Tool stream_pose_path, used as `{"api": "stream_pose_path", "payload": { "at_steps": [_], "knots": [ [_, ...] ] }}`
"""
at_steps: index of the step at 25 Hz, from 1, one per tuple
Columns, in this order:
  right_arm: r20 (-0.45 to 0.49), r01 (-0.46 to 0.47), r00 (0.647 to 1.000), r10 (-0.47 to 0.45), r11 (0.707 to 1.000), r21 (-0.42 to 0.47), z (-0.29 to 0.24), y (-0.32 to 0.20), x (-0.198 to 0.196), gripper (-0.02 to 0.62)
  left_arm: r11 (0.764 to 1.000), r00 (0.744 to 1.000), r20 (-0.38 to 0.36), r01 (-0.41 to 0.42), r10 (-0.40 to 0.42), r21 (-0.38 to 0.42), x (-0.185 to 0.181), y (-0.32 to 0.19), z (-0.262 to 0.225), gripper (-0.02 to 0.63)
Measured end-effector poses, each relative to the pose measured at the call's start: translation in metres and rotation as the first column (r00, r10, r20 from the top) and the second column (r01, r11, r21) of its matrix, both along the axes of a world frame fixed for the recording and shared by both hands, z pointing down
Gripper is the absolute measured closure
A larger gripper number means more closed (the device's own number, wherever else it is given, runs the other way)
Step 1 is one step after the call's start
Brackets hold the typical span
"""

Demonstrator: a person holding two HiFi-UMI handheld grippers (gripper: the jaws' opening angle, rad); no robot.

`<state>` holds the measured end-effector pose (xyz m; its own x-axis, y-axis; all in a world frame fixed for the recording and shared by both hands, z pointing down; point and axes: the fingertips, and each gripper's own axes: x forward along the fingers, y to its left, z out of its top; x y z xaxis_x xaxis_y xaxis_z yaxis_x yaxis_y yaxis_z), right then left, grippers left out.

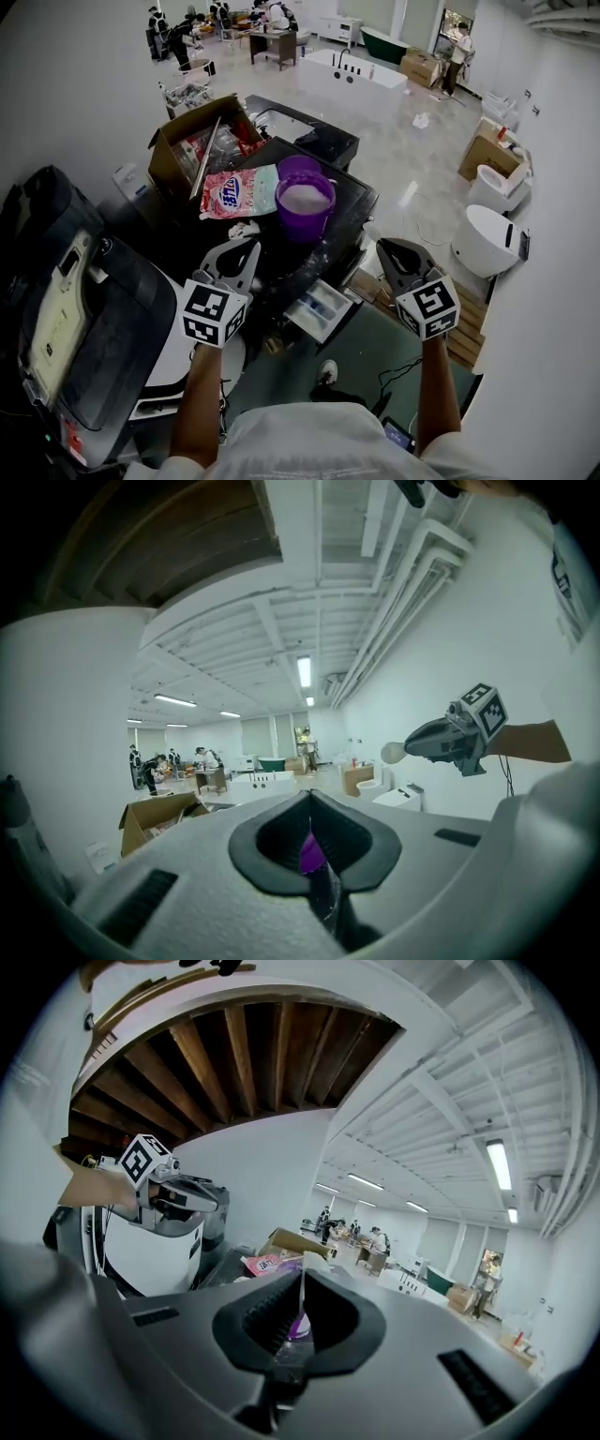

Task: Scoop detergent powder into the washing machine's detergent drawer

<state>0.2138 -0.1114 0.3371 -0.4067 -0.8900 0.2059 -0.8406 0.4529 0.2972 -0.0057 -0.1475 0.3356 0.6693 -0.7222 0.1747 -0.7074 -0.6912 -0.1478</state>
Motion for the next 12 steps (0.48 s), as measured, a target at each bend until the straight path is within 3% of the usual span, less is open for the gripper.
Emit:
{"api": "stream_pose_path", "payload": {
  "at_steps": [6, 12],
  "knots": [
    [-0.024, 0.13, 0.991, -0.13, 0.991, -0.016, 0.003, -0.068, 0.017, 0.581, 0.995, 0.995, 0.009, 0.101, -0.101, -0.013, 0.023, -0.039, 0.004, 0.597],
    [-0.092, 0.282, 0.953, -0.289, 0.956, -0.083, 0.023, -0.118, 0.01, 0.581, 0.984, 0.985, 0.018, 0.173, -0.172, -0.033, 0.03, -0.06, 0.015, 0.597]
  ]
}}
